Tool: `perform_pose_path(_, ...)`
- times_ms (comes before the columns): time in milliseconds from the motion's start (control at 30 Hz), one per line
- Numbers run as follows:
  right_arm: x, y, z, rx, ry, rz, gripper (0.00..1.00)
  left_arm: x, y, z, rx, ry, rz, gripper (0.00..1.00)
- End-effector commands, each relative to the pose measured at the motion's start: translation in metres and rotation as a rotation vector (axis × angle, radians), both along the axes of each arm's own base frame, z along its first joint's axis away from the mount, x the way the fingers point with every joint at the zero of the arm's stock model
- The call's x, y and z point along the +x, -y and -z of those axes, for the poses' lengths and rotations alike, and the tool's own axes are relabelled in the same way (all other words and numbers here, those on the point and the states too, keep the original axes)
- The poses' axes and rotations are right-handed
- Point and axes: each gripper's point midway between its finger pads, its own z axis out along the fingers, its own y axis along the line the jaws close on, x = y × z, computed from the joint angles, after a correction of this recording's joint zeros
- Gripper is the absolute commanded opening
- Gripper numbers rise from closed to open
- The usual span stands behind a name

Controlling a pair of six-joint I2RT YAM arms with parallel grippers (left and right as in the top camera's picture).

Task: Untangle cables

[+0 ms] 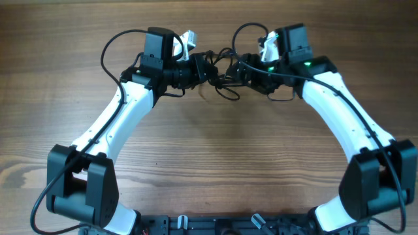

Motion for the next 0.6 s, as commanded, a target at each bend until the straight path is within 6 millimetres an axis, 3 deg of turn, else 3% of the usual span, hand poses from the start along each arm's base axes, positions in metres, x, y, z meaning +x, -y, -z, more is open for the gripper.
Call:
perform_pose_path(0,0.001,-0.019,0.01,0.047,-0.038,-0.031,0.68,-0.001,0.004,-0.014,-0.037,0.023,0.024,0.04)
perform_pose_path(133,0.003,-0.026,0.011,0.054,-0.033,-0.027,0.62,-0.002,0.005,-0.014,-0.037,0.023,0.026,0.04)
perform_pose_path(367,0.005,-0.017,0.041,-0.021,-0.09,0.011,0.28,0.0,0.01,-0.026,-0.082,0.063,0.058,0.04)
perform_pose_path(500,0.009,-0.008,0.048,-0.076,-0.081,0.043,0.14,-0.002,0.011,-0.047,-0.15,0.115,0.105,0.04)
perform_pose_path(567,0.011,-0.002,0.053,-0.116,-0.082,0.068,0.04,0.0,0.002,-0.067,-0.162,0.163,0.09,0.04)
